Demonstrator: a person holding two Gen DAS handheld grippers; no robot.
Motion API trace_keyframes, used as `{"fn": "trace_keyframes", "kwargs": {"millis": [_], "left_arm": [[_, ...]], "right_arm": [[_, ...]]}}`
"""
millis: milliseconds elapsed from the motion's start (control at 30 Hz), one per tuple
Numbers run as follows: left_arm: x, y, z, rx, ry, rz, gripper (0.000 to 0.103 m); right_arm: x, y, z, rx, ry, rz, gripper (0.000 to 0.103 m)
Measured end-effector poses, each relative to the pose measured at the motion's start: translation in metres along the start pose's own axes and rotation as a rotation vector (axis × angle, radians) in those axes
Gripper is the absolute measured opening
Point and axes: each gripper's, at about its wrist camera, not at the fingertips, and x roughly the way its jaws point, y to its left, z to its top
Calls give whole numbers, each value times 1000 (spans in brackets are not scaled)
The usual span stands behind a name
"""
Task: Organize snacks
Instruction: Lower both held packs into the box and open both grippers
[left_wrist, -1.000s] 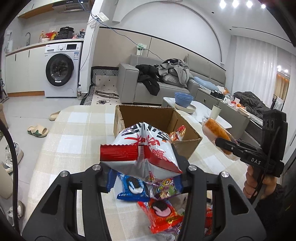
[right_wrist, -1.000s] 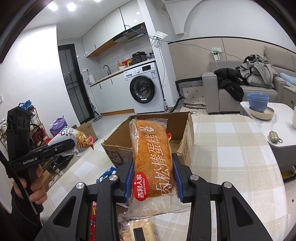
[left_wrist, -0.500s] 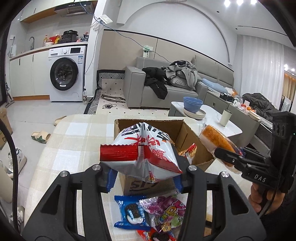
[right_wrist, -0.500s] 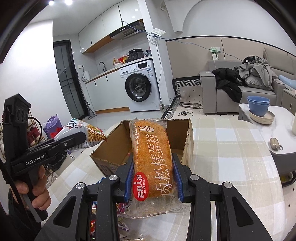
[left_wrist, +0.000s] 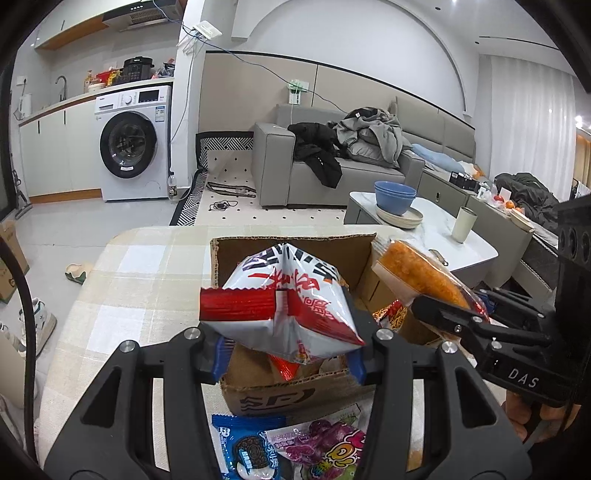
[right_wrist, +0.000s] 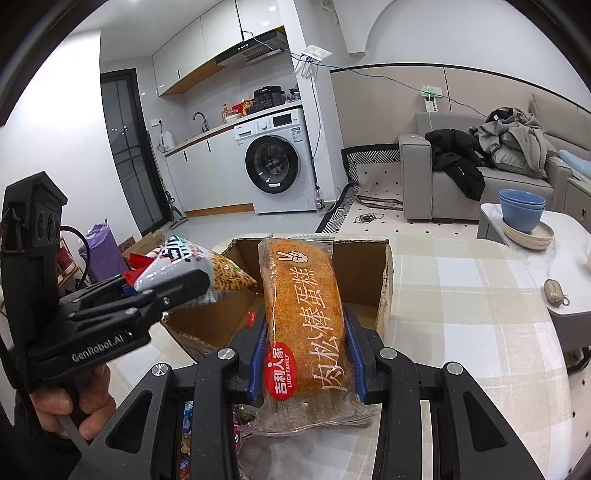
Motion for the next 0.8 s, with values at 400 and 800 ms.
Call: {"fn": "trace_keyframes", "kwargs": {"millis": [400, 800], "left_arm": [[55, -9, 2, 49, 56, 38, 46], [82, -8, -8, 73, 105, 50, 47]], "right_arm": [[20, 0, 5, -11, 33, -8, 37], [23, 1, 6, -22, 41, -3, 43]]}}
